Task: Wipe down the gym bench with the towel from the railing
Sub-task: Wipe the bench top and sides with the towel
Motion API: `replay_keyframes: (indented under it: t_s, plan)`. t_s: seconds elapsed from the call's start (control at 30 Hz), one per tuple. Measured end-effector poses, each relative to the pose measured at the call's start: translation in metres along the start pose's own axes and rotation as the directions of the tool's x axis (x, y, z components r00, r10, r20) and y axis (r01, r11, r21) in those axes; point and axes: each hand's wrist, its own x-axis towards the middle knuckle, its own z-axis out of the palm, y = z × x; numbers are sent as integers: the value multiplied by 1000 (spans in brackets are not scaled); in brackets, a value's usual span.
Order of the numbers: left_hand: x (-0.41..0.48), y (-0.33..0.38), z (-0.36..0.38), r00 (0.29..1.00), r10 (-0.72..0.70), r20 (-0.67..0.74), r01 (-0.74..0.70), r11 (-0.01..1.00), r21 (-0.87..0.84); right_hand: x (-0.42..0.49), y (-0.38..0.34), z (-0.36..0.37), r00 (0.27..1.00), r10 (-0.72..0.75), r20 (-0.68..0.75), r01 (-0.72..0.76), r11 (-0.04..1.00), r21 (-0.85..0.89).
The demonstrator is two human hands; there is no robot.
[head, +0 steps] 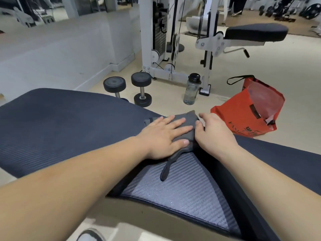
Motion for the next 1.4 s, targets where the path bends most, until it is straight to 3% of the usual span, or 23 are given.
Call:
replay_keyframes:
  t_s: [0.17, 0.27, 0.37, 0.43, 0.57, 0.67, 0.73, 0.83, 0.9, 0.93, 1.0, 1.07, 1.13, 1.2, 1.3, 1.4]
  plan:
    - [-28, -75, -5, 941, -333, -61, 331, 943, -41, -4, -26, 6, 994, -73, 82, 72, 997, 21]
    - [-72, -120, -1, 827, -558, -71, 555, 830, -56, -7, -42, 14, 977, -150, 150, 148, 989, 24]
    - [-104, -111, 8, 719, -693, -54, 688, 720, -91, -7, -57, 21, 960, -215, 181, 218, 976, -2]
    - [-116, -74, 15, 723, -689, -53, 683, 723, -104, -9, -68, 26, 952, -238, 193, 246, 969, -15]
    - [-149, -6, 27, 880, -467, -93, 463, 884, -57, -15, -92, 38, 933, -293, 207, 304, 952, -22]
    - [-180, -27, 24, 946, -316, -70, 315, 949, -22, -20, -111, 44, 918, -339, 203, 347, 938, -4]
    - [-199, -62, 21, 912, -400, -93, 398, 917, -33, -23, -120, 46, 909, -357, 216, 364, 931, 5]
    - [-224, -106, 20, 720, -687, -99, 680, 727, -97, -27, -132, 48, 890, -379, 253, 393, 919, -7]
    - [-225, -106, 21, 603, -793, -87, 785, 610, -108, -28, -140, 46, 887, -381, 260, 401, 916, -27]
    - [-222, -96, 21, 578, -811, -87, 804, 584, -107, -30, -144, 46, 888, -382, 255, 403, 914, -33]
    - [-215, -67, 22, 607, -788, -98, 783, 615, -96, -35, -152, 49, 887, -390, 246, 408, 913, -24]
    - [-220, -45, 29, 731, -669, -132, 670, 741, -42, -40, -157, 54, 883, -392, 256, 408, 913, -9]
    - [-238, -54, 29, 844, -525, -114, 527, 850, -9, -40, -160, 59, 884, -375, 278, 396, 918, -20]
    - [-249, -86, 24, 879, -470, -85, 471, 882, -10, -37, -160, 61, 892, -351, 287, 374, 927, -28]
    - [-241, -132, 16, 763, -644, -49, 642, 765, -61, -30, -159, 62, 891, -353, 287, 377, 925, -34]
    - [-208, -124, 16, 628, -778, -15, 771, 625, -120, -20, -149, 60, 900, -348, 264, 372, 927, -48]
